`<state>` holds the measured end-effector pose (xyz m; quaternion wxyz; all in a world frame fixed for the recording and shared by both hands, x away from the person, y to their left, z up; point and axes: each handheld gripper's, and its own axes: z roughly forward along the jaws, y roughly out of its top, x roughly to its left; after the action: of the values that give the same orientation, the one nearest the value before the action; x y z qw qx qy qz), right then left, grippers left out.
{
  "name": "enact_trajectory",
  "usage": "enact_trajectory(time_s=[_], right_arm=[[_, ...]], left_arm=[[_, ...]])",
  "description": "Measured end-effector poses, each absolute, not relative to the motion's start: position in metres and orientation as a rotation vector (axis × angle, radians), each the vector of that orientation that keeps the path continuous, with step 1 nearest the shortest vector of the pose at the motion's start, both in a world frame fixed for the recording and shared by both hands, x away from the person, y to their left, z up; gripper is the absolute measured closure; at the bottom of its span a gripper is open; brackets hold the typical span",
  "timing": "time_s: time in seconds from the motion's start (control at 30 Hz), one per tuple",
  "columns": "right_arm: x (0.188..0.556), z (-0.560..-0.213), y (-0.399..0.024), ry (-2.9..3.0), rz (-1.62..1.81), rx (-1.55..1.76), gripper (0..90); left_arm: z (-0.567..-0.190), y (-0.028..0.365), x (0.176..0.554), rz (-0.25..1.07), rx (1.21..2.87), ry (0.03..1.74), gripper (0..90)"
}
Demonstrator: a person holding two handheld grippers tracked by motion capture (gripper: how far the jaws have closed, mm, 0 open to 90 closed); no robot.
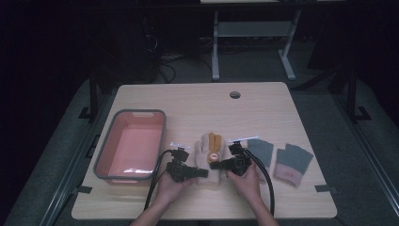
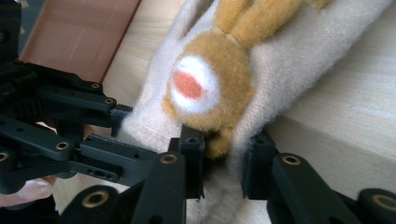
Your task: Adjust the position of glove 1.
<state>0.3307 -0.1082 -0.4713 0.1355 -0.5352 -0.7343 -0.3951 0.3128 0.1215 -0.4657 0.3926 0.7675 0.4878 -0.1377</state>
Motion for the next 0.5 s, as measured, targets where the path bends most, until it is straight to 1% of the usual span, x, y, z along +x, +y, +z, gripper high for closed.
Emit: enact_trajectory(time_s=[0.13, 0.5], right_arm=[[0.331, -0.469, -0.111, -2.138, -1.161, -1.539, 78.3], [0.329, -0.458, -0.112, -2.139, -1.173, -1.524, 79.1]], left_arm=[[-0.464, 0.12, 0.313, -0.355, 1.937, 1.238, 66.9], [-0.457, 0.121, 0.311, -0.338, 1.944, 1.206, 67.1]])
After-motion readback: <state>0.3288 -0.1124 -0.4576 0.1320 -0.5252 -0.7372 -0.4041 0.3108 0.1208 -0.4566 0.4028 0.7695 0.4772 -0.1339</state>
